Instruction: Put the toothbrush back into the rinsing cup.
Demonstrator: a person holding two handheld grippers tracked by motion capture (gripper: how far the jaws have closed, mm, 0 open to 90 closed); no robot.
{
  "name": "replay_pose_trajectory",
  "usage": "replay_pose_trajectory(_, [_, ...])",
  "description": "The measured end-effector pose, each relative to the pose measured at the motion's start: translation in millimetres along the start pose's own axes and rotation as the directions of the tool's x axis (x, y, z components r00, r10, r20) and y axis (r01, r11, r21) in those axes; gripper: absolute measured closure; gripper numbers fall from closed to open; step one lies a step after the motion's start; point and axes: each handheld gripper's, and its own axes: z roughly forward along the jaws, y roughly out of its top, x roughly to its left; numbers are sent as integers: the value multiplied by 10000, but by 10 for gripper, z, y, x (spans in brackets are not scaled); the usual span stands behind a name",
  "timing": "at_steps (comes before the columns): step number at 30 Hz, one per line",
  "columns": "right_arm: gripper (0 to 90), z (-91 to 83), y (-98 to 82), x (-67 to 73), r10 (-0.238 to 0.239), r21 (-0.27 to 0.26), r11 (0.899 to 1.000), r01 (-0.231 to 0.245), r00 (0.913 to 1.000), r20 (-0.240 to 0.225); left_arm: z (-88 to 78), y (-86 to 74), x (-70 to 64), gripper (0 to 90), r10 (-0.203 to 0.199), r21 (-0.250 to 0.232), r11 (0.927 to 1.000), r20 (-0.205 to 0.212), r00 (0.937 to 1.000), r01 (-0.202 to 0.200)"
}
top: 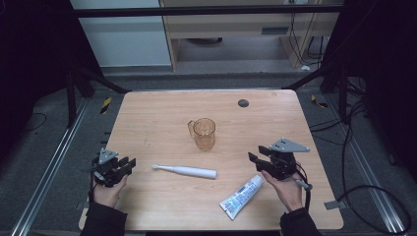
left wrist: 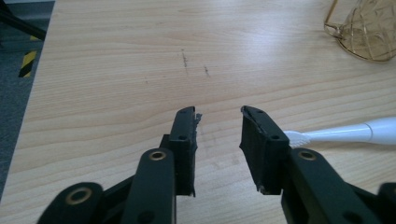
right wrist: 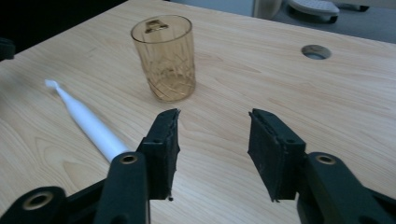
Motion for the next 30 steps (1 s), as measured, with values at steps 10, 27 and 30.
replay_pose_trajectory(10, [688, 289, 128, 240, -238, 300, 9992, 251, 9989, -414, 5, -21, -159, 831, 264, 221, 9994, 379, 9989, -272])
replay_pose_trajectory(27, [900, 633, 81, 503, -475, 939, 9940, 555, 9953, -848, 132, -46, -552, 893, 980, 598, 9925, 1331, 9862, -1067])
replay_pose_trajectory(30, [900, 719, 40, 568, -525, 1107, 9919, 631, 9940, -961, 176, -54, -627, 893, 1101, 705, 9901, 1468, 9830, -1214])
